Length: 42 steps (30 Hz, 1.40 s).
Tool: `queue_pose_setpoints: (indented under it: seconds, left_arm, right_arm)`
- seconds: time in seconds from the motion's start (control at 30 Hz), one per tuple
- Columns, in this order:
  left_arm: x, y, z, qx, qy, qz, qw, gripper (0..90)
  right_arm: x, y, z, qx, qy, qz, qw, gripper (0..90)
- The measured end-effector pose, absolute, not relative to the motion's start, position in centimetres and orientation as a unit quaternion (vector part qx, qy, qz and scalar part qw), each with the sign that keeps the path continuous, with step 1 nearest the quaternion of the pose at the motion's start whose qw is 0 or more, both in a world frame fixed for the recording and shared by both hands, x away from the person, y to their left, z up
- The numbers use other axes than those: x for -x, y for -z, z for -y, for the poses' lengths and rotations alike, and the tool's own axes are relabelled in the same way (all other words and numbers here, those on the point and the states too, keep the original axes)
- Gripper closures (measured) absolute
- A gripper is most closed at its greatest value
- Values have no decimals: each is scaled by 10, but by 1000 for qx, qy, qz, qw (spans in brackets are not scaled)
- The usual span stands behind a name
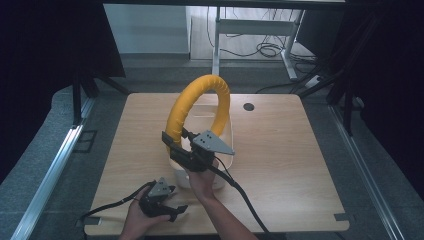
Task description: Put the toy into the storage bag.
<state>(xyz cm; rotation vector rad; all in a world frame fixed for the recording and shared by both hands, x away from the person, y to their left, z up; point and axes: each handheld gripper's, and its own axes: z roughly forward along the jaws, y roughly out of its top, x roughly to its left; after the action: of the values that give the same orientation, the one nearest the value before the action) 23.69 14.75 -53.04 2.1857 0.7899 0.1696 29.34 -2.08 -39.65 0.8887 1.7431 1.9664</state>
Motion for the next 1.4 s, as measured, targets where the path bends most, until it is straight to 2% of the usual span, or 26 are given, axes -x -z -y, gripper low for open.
queue_pose_setpoints:
  seconds: [0.57, 1.07, 1.4]
  left_arm:
    - [-237, 531, -147, -862, -67, -312, 393, 183]
    - [-237, 532, -146, -863, -66, -312, 393, 183]
    - [-237, 532, -146, -864, -65, -311, 391, 183]
  right_arm:
    - [-295, 409, 22, -349, -676, -630, 152, 472]
    - [-295, 413, 24, -357, -657, -645, 156, 445]
    - [-290, 408, 30, -339, -655, -654, 170, 315]
